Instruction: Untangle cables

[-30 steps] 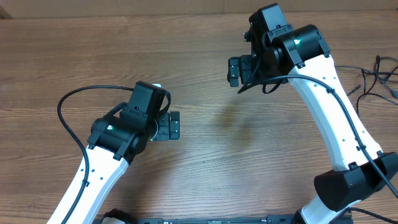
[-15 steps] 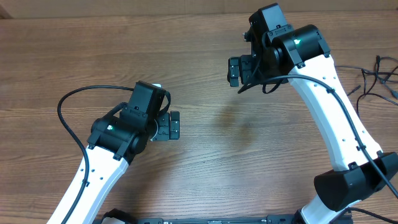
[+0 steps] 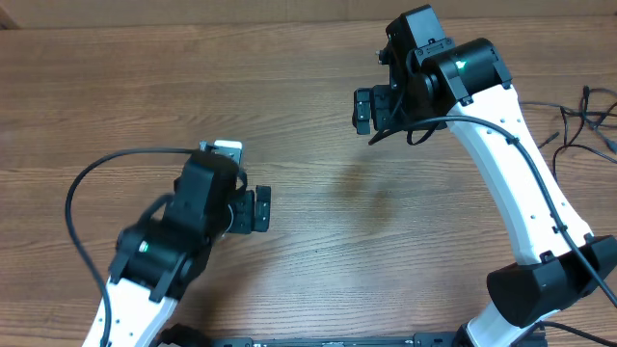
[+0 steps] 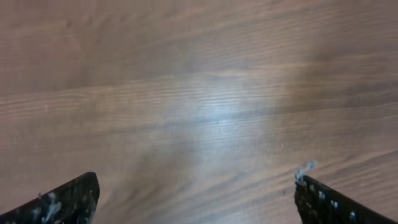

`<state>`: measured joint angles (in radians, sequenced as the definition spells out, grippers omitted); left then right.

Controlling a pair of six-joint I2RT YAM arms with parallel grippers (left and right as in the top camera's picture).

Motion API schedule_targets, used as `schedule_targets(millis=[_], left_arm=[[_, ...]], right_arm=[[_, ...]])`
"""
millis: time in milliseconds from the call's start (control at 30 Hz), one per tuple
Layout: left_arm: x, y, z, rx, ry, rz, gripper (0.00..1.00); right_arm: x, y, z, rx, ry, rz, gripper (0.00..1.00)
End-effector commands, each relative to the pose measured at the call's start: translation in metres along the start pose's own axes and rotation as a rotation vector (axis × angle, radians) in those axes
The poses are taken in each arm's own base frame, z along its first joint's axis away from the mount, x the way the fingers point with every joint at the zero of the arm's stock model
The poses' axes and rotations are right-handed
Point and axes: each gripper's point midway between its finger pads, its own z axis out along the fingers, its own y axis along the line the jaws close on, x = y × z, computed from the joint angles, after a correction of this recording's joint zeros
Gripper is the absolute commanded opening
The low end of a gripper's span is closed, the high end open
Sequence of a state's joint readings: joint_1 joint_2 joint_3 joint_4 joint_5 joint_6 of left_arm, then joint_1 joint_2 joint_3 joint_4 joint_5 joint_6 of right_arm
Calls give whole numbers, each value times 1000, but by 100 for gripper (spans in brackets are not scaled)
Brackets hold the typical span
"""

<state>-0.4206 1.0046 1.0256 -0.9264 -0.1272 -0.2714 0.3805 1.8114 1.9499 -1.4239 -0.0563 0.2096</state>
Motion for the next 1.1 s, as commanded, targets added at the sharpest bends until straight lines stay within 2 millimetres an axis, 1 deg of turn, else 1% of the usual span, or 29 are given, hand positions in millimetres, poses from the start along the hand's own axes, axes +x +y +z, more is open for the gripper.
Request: schedule_targets(millis=[0, 133, 267, 433, 567, 633, 767, 900, 1067], left_arm=[[1, 4, -6, 13, -86, 67, 99], [-7, 1, -15, 63, -235, 48, 100], [-9, -1, -22, 116, -355, 32, 99], [-7, 7, -23, 142, -478, -3, 100], [-12, 11, -25, 172, -596, -21, 99], [-17, 11, -30, 191, -666, -22, 100], [-30, 13, -49, 218, -858, -20, 99], [-37, 17, -67, 221, -1008, -20, 100], [-42, 24, -81, 202, -1109, -27, 100]], right_arm=[[1, 3, 1, -9, 4, 3, 100], [1, 3, 1, -9, 4, 3, 100], [1, 3, 1, -9, 4, 3, 100], [1, 3, 1, -9, 4, 3, 100], [1, 3, 1, -9, 3, 3, 100], [1, 3, 1, -9, 4, 3, 100], [1, 3, 1, -9, 4, 3, 100], [1, 3, 1, -9, 3, 3, 100], [1, 3, 1, -9, 4, 3, 100]])
